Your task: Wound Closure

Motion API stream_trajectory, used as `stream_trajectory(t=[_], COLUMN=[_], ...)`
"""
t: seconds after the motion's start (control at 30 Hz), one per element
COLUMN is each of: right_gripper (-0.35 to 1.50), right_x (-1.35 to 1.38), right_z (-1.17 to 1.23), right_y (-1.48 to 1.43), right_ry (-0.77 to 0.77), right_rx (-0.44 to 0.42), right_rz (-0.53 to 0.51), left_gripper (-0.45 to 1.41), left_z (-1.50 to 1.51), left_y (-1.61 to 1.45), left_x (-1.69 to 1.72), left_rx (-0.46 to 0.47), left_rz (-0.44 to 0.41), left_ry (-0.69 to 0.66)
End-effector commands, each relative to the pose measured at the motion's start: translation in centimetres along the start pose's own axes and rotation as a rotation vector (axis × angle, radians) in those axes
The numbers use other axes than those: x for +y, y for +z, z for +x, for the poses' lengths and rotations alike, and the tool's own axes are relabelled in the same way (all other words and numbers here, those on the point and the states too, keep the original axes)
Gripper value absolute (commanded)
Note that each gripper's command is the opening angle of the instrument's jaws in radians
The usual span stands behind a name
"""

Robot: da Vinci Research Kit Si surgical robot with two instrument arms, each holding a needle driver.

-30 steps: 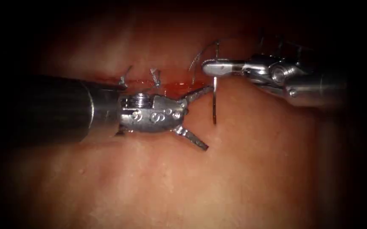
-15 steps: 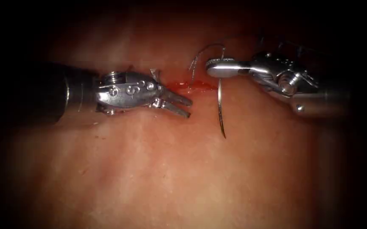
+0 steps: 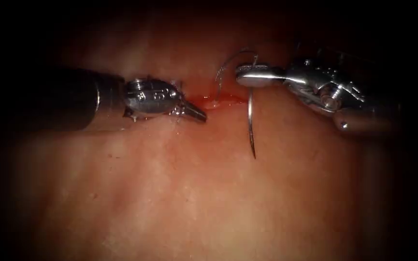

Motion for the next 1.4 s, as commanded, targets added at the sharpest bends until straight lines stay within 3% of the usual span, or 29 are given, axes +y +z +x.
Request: stream_trajectory(t=[0.03,0.43,0.63,0.9,1.07,1.13,1.2,1.4], right_gripper=[-0.35,-0.35,-0.35,-0.35,-0.35,-0.35,-0.35,-0.35], right_x=[0.04,0.06,0.07,0.08,0.09,0.09,0.1,0.11], right_z=[-0.01,0.0,0.02,0.02,0.02,0.02,0.02,0.02], right_y=[0.09,0.16,0.2,0.22,0.22,0.23,0.24,0.27], right_ry=[-0.014,-0.132,-0.207,-0.224,-0.241,-0.253,-0.265,-0.282], right_rx=[0.002,0.002,-0.001,0.004,0.011,0.014,0.017,0.031], right_rz=[0.001,-0.032,-0.047,-0.052,-0.057,-0.055,-0.053,-0.052], left_gripper=[-0.16,-0.21,-0.28,-0.33,-0.33,-0.35,-0.35,-0.35], left_z=[0.02,0.01,-0.13,-0.27,-0.32,-0.31,-0.3,-0.22], left_y=[0.04,0.08,0.3,0.46,0.51,0.51,0.54,0.6], left_x=[-0.1,-0.34,-0.54,-0.55,-0.5,-0.48,-0.42,-0.32], left_rx=[0.002,-0.002,-0.006,-0.016,-0.075,-0.093,-0.104,-0.103], left_rz=[-0.001,0.042,0.023,-0.036,-0.123,-0.178,-0.297,-0.418], left_ry=[0.0,0.0,0.004,0.022,0.04,0.044,0.05,0.058])
